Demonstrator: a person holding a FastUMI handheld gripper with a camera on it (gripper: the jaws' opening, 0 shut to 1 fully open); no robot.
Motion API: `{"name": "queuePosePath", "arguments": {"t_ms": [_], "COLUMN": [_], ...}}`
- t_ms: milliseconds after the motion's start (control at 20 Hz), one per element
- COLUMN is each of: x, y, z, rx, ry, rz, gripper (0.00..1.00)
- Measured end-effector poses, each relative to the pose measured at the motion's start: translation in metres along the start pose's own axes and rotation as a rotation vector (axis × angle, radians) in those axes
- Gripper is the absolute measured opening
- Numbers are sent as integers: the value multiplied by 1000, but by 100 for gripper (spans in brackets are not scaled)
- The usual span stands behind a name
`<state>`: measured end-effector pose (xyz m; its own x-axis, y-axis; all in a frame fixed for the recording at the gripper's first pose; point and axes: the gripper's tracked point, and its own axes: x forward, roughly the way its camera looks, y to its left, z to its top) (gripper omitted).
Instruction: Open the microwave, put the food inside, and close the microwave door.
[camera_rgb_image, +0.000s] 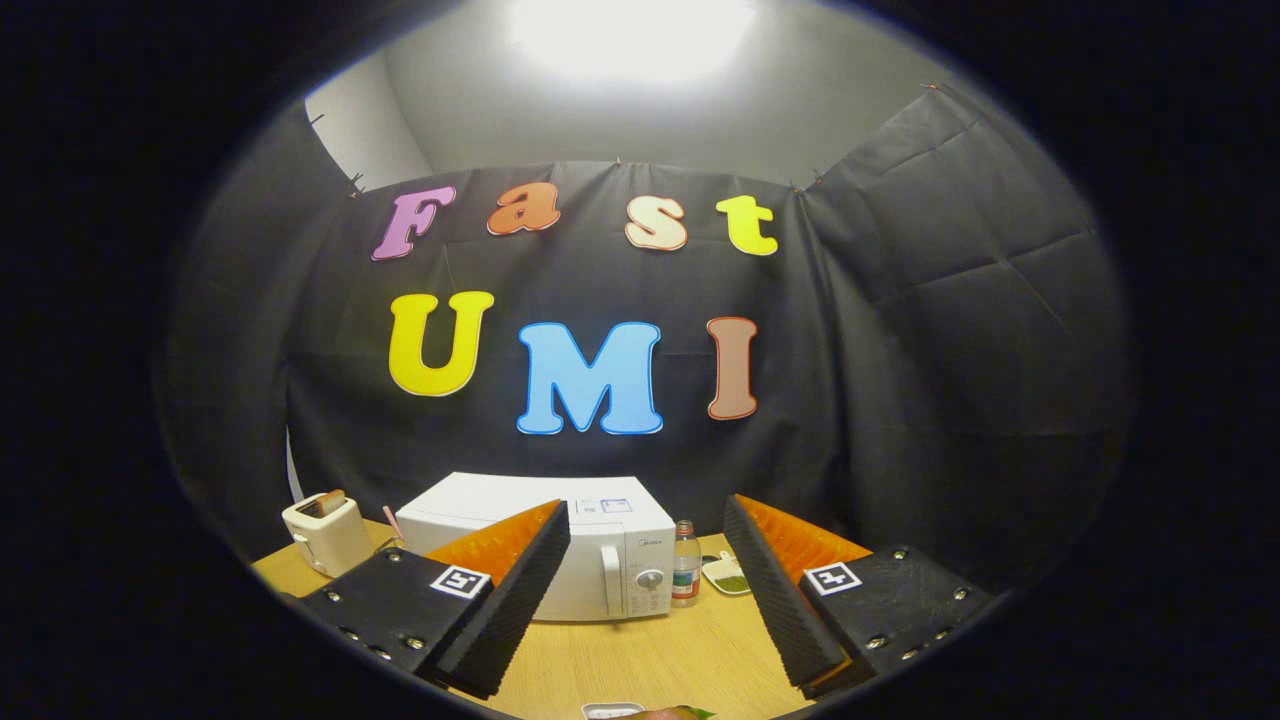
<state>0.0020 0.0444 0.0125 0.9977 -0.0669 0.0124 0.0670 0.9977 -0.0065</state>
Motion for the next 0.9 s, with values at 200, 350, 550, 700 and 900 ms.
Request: {"name": "queuePosePath", "arguments": {"t_ms": [200, 350, 550, 700, 900], "x": [35, 62, 97, 119, 143], "y": [0, 2, 2, 4, 11], "z": [-19, -39, -65, -85, -112], "rx": [34, 50, 37, 33, 9], "ry": [39, 74, 122, 162, 208], "rz": [37, 70, 116, 146, 183], "gripper": [98, 99, 99, 99, 99]}}
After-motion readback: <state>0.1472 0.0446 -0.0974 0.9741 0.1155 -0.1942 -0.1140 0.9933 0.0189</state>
